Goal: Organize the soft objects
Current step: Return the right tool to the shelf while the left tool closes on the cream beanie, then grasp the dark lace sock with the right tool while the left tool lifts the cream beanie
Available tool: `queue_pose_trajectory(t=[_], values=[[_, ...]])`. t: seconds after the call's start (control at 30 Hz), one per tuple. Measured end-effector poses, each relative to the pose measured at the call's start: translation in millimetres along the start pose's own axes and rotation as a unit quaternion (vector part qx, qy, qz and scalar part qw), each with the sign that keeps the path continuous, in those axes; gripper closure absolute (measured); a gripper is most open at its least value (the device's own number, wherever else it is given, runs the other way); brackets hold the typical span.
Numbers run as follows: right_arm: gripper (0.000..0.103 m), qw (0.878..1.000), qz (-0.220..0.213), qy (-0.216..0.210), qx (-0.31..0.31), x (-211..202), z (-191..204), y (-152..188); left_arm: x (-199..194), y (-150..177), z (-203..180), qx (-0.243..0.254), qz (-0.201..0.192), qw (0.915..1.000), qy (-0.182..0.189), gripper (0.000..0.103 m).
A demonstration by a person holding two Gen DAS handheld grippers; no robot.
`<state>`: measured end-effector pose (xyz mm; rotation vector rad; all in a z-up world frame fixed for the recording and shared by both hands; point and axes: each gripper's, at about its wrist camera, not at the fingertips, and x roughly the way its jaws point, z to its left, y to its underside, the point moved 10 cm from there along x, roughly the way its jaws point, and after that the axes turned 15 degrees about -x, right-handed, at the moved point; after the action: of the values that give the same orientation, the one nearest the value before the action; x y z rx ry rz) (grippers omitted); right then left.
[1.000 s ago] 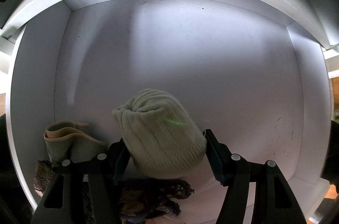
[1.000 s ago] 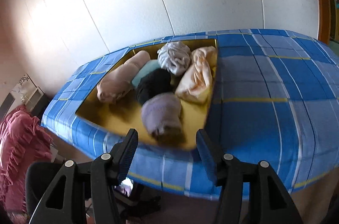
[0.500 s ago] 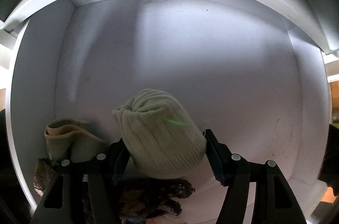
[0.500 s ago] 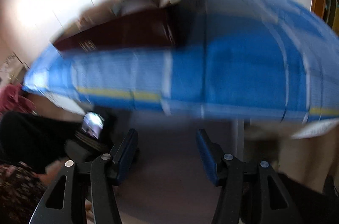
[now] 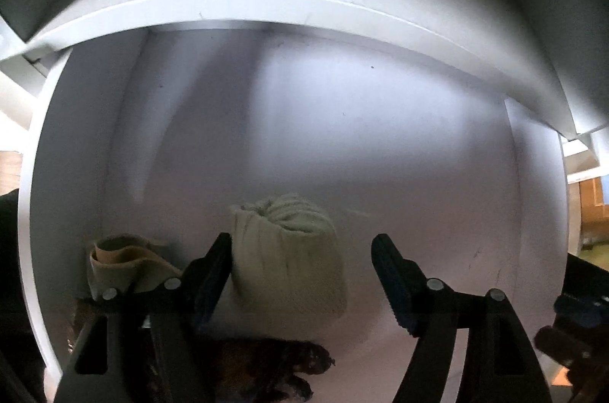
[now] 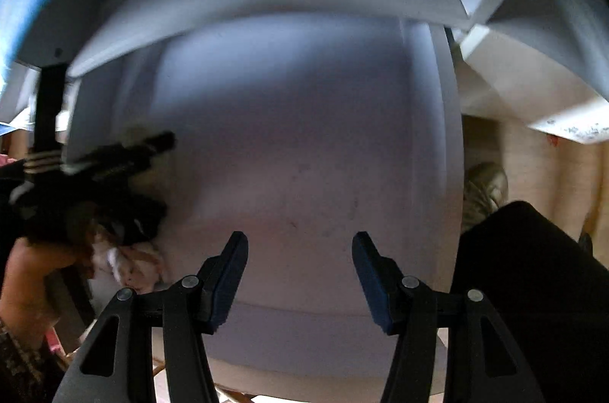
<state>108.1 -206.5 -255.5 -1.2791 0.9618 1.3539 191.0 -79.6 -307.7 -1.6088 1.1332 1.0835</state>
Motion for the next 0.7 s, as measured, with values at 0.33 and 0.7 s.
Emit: queue_pose_trajectory(t=[0.33, 0.7], values=[[0.045, 0.999, 0.032, -0.018, 0.008, 24, 12, 16, 6, 6, 5, 0.013, 0.017, 0.9996, -0.019, 0.048], [0.045, 0.999, 0.033, -0.023, 0.011, 25, 7, 10, 2, 12, -6, 0.023, 0.011, 0.9995, -0.018, 0.05]])
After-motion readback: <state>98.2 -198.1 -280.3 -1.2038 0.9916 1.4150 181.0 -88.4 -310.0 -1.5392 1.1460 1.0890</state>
